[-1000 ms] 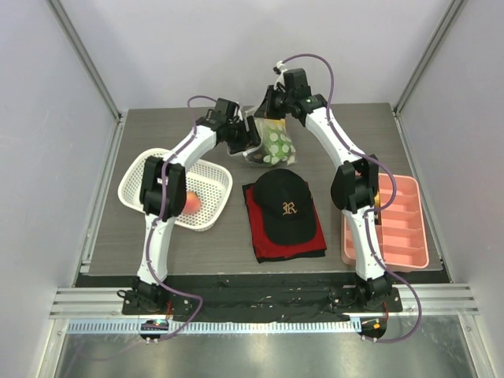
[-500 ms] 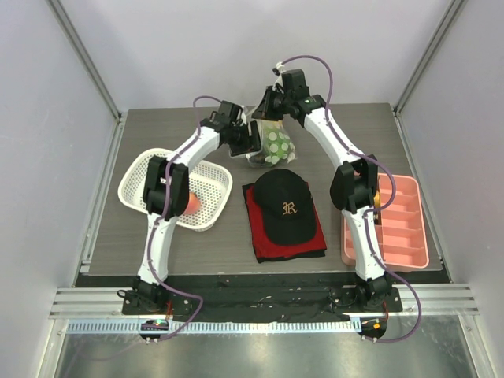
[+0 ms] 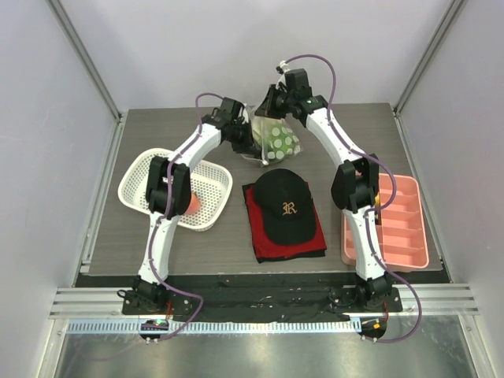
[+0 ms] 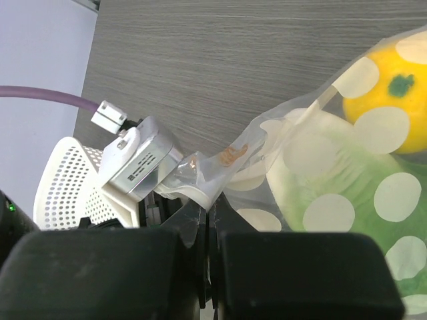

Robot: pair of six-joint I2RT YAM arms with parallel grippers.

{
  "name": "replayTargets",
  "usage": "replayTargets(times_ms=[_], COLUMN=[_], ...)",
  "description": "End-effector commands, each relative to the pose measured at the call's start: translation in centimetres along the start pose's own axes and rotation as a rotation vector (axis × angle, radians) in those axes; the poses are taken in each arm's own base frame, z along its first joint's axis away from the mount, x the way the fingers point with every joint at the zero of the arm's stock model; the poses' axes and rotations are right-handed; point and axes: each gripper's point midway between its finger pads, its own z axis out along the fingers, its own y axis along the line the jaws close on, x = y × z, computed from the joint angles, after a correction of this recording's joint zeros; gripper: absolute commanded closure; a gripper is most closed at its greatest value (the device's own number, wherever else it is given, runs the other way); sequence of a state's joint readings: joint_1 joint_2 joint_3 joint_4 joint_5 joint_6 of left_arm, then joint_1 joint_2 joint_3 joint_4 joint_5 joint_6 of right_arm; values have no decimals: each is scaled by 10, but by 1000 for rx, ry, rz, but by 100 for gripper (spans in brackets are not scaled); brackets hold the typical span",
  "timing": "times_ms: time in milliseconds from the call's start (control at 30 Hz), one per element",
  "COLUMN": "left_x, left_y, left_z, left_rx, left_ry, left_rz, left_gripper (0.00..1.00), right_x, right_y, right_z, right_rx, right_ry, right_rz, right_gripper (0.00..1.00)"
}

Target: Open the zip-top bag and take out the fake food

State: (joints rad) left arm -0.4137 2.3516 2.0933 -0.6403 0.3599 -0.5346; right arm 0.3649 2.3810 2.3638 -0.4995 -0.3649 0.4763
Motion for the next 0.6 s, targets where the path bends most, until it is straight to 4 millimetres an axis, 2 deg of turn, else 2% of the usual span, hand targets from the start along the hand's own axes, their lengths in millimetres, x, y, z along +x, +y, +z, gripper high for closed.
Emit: replayTargets(times_ms=[0, 33, 67, 133, 167, 267, 333, 467, 533, 567], left_x=[-28, -28, -24, -16, -9, 9, 7, 3, -1, -4], left_y=[-28, -30, -28, -30, -28, -27, -23, -15, -14, -14], left_z=[-41, -41, -38, -33, -25, -13, -7, 7, 14, 15], left_rx=[64, 72, 78, 103, 118, 147, 142, 121, 135, 146], left_ry=[-68, -68, -49, -21, -7, 26, 6, -6, -17, -26], left_rz=[17, 8, -1, -20, -34, -51, -54, -70, -84, -92], left_gripper=[99, 97, 86, 77, 68, 59, 57, 35, 34, 29], right_x=[-42, -42, -43, -42, -43, -44, -47, -46, -46, -40], right_y=[25, 26, 26, 29, 31, 41, 47, 54, 60, 59], right_z=[-25, -26, -27, -27, -29, -30, -29, -25, -22, -19], right_rx=[-47, -49, -51, -61, -67, -104, -135, -185, -221, -223], right_ry=[-124, -123, -124, -120, -121, -120, -128, -120, -124, -108], right_rz=[-67, -67, -62, -55, -52, -26, -7, 79, 140, 160], right_gripper=[99, 99, 99, 99, 99, 98, 99, 98, 98, 99])
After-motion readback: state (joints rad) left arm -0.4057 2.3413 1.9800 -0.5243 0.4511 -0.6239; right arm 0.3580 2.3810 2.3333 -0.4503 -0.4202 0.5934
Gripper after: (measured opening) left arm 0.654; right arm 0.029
